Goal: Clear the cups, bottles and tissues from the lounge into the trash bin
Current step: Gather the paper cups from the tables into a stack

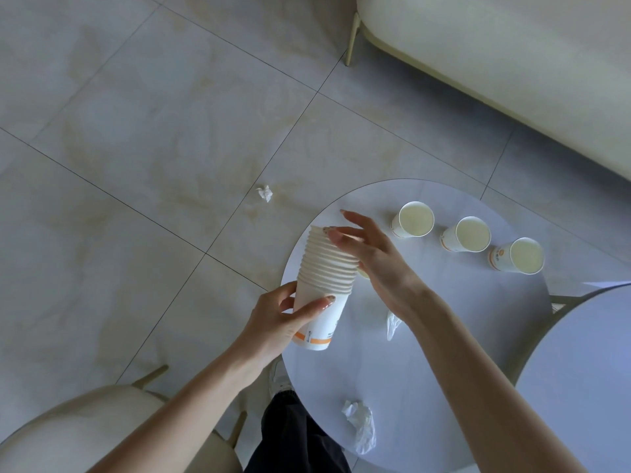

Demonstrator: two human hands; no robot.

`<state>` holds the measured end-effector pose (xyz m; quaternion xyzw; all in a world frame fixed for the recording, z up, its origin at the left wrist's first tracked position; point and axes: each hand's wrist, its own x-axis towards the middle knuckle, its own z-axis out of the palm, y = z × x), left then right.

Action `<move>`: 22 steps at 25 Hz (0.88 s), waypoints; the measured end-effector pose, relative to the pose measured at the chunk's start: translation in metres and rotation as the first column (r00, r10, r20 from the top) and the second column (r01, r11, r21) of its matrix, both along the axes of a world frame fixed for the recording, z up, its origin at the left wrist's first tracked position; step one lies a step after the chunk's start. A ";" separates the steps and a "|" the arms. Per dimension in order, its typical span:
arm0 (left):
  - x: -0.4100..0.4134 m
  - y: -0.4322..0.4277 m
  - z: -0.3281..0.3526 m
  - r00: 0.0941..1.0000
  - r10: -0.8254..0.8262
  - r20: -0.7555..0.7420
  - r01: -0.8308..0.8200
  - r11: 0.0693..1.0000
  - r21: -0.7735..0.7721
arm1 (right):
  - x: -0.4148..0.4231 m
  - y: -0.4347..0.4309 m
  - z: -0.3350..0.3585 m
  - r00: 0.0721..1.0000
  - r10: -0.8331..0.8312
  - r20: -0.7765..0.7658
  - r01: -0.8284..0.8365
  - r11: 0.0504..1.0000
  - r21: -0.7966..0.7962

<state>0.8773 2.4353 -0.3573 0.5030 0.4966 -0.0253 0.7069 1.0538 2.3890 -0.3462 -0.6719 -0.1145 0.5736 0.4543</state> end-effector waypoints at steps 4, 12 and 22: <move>0.010 0.004 -0.006 0.992 0.113 -0.049 -0.116 0.992 -0.054 | 0.019 -0.013 -0.046 0.903 -0.109 0.417 0.142 0.989 -0.049; 0.022 0.023 -0.032 0.989 0.120 -0.085 -0.120 0.993 -0.003 | 0.017 -0.042 -0.136 0.584 0.383 0.716 -0.140 0.916 -0.376; 0.020 0.023 -0.007 0.998 -0.042 -0.054 0.043 0.999 0.018 | 0.066 -0.016 -0.031 0.817 -0.369 0.443 0.406 0.914 0.011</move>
